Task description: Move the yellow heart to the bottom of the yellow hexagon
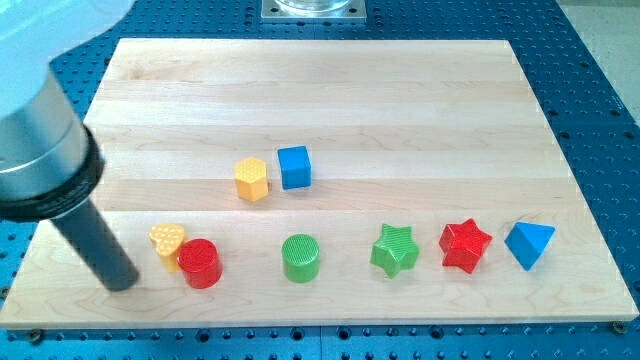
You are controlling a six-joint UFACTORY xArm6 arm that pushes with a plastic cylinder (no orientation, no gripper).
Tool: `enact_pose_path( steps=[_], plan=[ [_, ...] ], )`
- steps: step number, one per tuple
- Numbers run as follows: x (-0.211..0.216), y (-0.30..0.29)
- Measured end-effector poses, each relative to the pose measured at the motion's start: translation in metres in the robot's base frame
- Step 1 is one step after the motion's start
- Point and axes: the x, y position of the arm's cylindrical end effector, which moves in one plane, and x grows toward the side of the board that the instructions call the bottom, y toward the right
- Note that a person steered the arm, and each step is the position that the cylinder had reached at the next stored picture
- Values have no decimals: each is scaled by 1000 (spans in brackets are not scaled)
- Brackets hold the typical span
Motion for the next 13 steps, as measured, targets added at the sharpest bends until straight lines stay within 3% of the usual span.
enact_pose_path(
  steps=[1, 3, 5, 8, 10, 11, 12, 13],
  plan=[
    [-6, 25],
    [33, -28],
    [-65, 63],
    [-67, 66],
    [-32, 41],
    [-31, 79],
    [-66, 129],
    [-68, 138]
  ],
)
